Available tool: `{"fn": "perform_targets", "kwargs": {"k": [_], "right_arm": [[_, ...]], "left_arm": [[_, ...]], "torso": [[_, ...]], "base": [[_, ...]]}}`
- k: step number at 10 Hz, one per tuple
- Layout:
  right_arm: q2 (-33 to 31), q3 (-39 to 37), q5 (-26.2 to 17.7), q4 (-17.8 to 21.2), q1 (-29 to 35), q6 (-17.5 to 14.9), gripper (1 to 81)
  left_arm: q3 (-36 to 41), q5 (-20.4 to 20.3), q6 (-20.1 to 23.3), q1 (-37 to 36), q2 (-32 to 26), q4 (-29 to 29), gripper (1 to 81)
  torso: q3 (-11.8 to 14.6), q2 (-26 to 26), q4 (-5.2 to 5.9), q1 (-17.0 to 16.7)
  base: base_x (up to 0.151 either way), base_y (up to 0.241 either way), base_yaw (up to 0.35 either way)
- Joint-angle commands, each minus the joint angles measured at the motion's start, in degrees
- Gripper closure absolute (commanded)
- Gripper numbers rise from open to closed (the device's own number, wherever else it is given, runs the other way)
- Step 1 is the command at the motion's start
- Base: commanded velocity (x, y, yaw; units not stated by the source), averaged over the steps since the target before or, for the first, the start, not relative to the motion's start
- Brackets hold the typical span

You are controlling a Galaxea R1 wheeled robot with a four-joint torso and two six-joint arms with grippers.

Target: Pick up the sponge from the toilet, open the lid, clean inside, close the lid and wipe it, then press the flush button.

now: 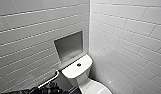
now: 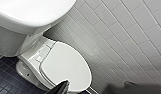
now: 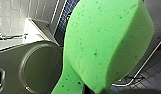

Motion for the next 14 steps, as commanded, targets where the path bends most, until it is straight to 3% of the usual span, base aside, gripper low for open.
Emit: {"fn": "perform_targets", "kwargs": {"k": [1,7,14], "right_arm": [[-1.08,0.57,-3.99,0.3,0.64,-0.08,81.1],[-0.2,-0.13,-3.99,0.39,0.98,-0.08,81.1],[0.15,0.04,-3.9,0.31,0.9,-0.08,81.1]], "left_arm": [[-2.22,6.56,0.12,-12.29,1.26,-7.13,1.0],[-13.65,12.71,0.03,-22.59,12.51,-13.1,1.0],[-27.24,14.21,0.03,-30.94,22.5,-18.37,1.0]], "torso": [[0.0,0.0,0.0,0.0],[-0.04,0.05,0.0,0.05],[-5.61,0.11,0.0,0.09]], "base": [[0.0,0.0,0.0],[0.0,0.0,0.0],[0.0,0.0,0.0]]}}
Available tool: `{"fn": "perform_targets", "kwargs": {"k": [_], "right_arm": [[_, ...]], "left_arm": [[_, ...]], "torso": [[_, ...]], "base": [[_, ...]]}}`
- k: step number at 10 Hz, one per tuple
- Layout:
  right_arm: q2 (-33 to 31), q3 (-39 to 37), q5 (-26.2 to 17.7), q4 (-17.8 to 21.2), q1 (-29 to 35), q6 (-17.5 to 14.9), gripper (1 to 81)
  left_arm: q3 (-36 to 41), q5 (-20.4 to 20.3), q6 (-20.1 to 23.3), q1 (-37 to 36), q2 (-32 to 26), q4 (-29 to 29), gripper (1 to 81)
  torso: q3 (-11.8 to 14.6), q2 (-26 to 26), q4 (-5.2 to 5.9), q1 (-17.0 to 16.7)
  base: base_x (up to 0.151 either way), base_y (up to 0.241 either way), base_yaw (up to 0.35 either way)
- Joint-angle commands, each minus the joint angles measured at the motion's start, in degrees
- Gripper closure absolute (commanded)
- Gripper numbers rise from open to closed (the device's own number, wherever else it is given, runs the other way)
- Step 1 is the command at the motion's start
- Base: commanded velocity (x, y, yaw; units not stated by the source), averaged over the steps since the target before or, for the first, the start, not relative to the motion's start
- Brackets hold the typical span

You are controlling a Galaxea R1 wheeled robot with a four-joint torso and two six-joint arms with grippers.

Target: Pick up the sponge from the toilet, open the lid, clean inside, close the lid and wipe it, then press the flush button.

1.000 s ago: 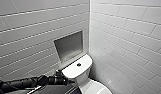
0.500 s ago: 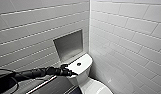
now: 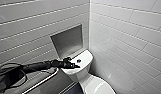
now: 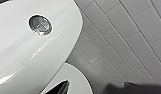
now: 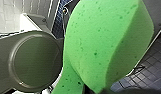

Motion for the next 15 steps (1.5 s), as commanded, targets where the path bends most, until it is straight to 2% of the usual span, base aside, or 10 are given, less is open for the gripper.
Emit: {"fn": "perform_targets", "kwargs": {"k": [1,2,4,6,10,11,14,15], "right_arm": [[-1.24,1.73,-4.1,0.27,0.51,-0.08,81.1],[-1.06,1.47,-4.09,0.27,0.51,-0.08,81.1],[-0.62,1.29,-4.09,0.18,0.51,-0.17,81.1],[0.0,0.67,-4.18,0.27,0.51,-0.17,81.1],[0.09,0.58,-4.18,0.18,0.25,-0.08,81.1],[0.26,0.41,-4.18,0.18,0.25,-0.08,81.1],[0.44,0.14,-4.18,0.27,0.25,-0.08,81.1],[0.53,0.14,-4.18,0.27,0.25,-0.08,81.1]], "left_arm": [[-3.66,1.94,0.06,-11.22,1.89,-3.19,1.0],[-5.77,1.94,0.06,-12.11,3.11,-3.45,1.0],[-9.39,2.21,0.06,-14.39,5.68,-3.98,1.0],[-14.64,4.66,0.06,-15.37,9.27,-3.27,1.0],[-23.7,5.46,0.06,-16.24,13.94,-3.01,1.0],[-25.03,5.46,0.15,-16.85,14.47,-3.01,81.1],[-31.07,5.46,0.15,-17.21,17.35,-2.76,81.1],[-33.71,5.55,0.15,-17.47,18.94,-1.0,81.1]], "torso": [[-1.53,0.0,0.0,0.0],[-0.74,0.02,0.0,0.0],[-1.18,0.05,0.0,0.04],[-1.18,0.07,0.0,0.04],[-1.18,0.07,0.0,0.06],[-1.2,0.09,0.0,0.06],[-1.2,0.09,0.0,0.09],[-1.2,0.09,0.0,0.09]], "base": [[0.0,0.0,0.0],[0.0,0.0,0.0],[0.0,0.0,0.0],[0.0,0.0,0.0],[0.0,0.0,0.0],[0.0,0.0,0.0],[0.0,0.0,0.0],[0.0,0.0,0.0]]}}
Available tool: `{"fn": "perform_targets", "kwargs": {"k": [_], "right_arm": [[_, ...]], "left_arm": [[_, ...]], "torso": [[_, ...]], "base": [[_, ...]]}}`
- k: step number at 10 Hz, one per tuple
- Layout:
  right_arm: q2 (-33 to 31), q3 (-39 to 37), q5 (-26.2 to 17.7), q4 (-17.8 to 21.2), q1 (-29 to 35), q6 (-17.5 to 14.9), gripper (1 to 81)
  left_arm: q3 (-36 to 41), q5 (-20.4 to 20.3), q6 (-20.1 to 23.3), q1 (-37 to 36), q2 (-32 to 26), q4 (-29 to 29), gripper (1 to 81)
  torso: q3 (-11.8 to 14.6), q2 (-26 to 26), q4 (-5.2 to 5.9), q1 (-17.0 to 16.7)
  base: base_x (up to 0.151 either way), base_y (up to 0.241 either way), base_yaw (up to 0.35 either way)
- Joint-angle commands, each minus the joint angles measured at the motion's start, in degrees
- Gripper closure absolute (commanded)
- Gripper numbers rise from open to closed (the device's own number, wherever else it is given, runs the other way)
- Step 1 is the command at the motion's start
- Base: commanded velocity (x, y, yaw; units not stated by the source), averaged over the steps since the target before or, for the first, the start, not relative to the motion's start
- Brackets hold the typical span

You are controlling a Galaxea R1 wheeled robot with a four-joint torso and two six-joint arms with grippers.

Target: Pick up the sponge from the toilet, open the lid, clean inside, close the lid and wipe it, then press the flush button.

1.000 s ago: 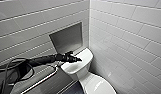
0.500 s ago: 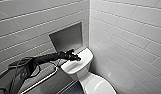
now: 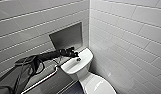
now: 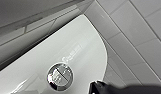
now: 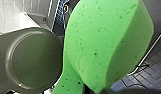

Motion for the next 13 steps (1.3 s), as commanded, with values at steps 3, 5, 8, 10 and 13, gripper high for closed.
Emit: {"fn": "perform_targets", "kwargs": {"k": [3,5,8,10,13], "right_arm": [[-1.26,1.37,-4.35,0.47,-0.16,-0.08,81.1],[-1.0,1.2,-4.35,0.47,-0.16,-0.08,81.1],[-0.82,1.2,-4.35,0.47,0.11,-0.08,81.1],[-0.47,0.67,-4.35,0.47,0.11,-0.08,81.1],[-0.03,0.23,-4.35,0.38,0.01,-0.08,81.1]], "left_arm": [[-11.75,4.31,0.16,-11.32,6.33,3.22,81.1],[-14.14,4.31,0.16,-11.49,7.48,3.31,81.1],[-14.84,4.22,0.16,-11.67,8.01,4.1,81.1],[-15.81,4.22,0.16,-11.67,8.53,5.24,81.1],[-21.08,4.22,0.16,-10.97,11.17,8.49,81.1]], "torso": [[0.0,0.0,0.0,0.02],[-2.7,0.0,0.0,0.02],[-2.93,0.02,0.0,0.04],[-3.41,0.05,0.0,0.06],[-3.39,0.07,0.0,0.06]], "base": [[0.0,0.0,0.0],[0.0,0.0,0.0],[0.0,0.0,0.0],[0.0,0.0,0.0],[0.0,0.0,0.0]]}}
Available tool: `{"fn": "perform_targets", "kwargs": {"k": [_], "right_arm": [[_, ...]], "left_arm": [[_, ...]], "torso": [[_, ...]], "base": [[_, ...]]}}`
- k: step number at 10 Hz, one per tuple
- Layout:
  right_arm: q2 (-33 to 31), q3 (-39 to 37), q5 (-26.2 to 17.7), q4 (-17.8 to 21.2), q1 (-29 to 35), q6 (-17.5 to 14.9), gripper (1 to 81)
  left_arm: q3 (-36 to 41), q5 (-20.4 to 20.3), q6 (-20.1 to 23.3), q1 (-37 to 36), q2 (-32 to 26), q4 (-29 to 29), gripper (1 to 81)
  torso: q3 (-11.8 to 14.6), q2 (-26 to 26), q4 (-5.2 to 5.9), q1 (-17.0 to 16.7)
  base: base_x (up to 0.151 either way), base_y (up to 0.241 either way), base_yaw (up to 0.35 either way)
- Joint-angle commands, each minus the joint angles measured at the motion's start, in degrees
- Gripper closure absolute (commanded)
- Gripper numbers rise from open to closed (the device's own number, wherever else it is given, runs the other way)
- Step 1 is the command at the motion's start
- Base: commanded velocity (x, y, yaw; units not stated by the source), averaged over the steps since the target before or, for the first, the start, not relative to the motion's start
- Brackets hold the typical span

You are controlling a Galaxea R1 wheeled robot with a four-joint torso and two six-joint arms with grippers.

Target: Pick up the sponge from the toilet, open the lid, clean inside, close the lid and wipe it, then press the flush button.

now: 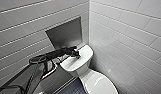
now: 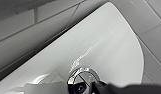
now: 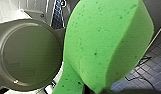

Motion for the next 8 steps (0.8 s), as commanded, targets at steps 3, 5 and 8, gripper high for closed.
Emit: {"fn": "perform_targets", "kwargs": {"k": [3,5,8], "right_arm": [[-1.1,1.39,-4.46,0.05,-0.47,-0.08,81.1],[-0.57,1.3,-4.46,-0.05,-0.37,-0.17,81.1],[0.22,1.04,-4.46,-0.05,-0.37,-0.17,81.1]], "left_arm": [[-5.02,1.32,0.47,-9.34,2.59,3.35,81.1],[-5.02,1.23,0.47,-8.03,2.77,3.27,81.1],[-5.02,1.05,0.64,-6.0,2.77,3.27,81.1]], "torso": [[0.0,0.0,0.0,0.0],[0.0,0.0,0.0,0.0],[0.0,0.0,0.0,0.0]], "base": [[0.0,0.0,0.0],[0.0,0.0,0.0],[0.0,0.0,0.0]]}}
